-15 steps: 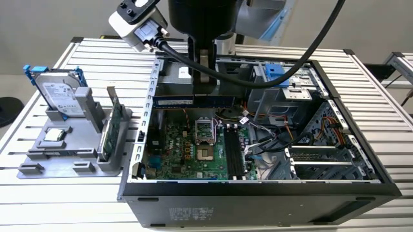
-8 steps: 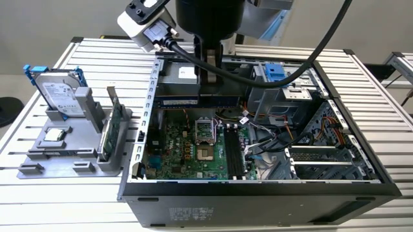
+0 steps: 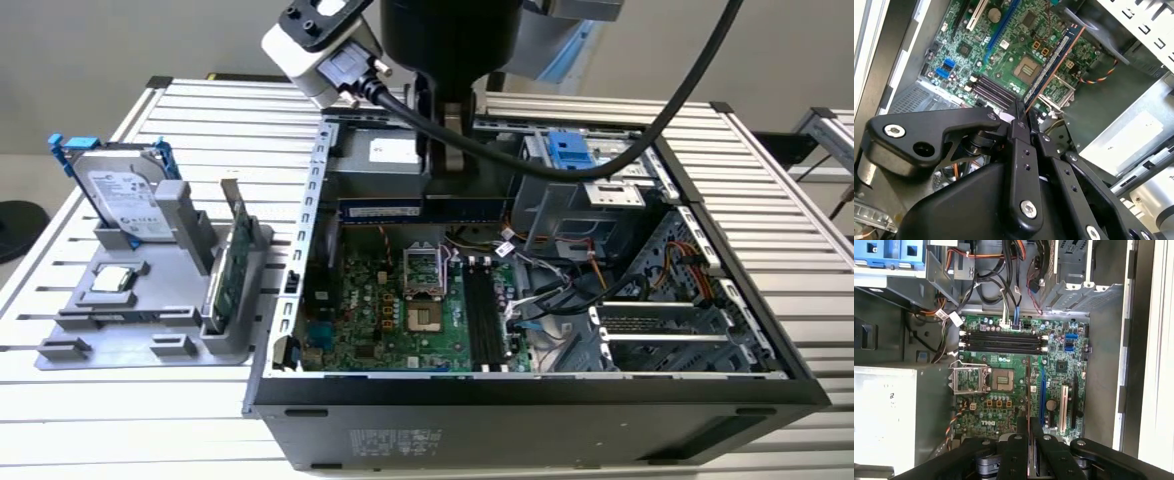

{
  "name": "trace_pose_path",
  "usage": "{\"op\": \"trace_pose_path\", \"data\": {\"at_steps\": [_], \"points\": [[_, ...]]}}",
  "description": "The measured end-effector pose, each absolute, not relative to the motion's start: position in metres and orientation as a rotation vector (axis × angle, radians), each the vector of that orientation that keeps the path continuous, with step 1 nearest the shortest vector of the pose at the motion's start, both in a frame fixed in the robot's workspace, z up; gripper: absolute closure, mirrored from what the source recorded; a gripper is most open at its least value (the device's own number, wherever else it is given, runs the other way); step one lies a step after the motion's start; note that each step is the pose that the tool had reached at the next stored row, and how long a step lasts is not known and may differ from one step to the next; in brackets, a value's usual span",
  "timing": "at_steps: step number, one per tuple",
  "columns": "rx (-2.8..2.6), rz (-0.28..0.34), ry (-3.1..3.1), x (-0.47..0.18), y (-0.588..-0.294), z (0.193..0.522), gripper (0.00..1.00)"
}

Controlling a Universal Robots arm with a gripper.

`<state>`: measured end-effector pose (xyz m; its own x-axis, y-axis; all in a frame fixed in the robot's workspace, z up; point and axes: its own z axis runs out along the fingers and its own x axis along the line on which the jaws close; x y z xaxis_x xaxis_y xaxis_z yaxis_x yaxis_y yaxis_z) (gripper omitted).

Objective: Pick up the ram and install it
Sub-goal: 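Pick up the ram and move it above insertion slot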

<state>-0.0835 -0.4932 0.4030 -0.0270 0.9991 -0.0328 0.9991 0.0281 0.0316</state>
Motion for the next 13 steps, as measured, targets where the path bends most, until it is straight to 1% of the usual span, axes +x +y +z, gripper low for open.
{"op": "trace_pose_path", "data": {"at_steps": [13], "points": [[2.159,0.0,2.219,-0.071,-0.493,0.403,1.0]]}}
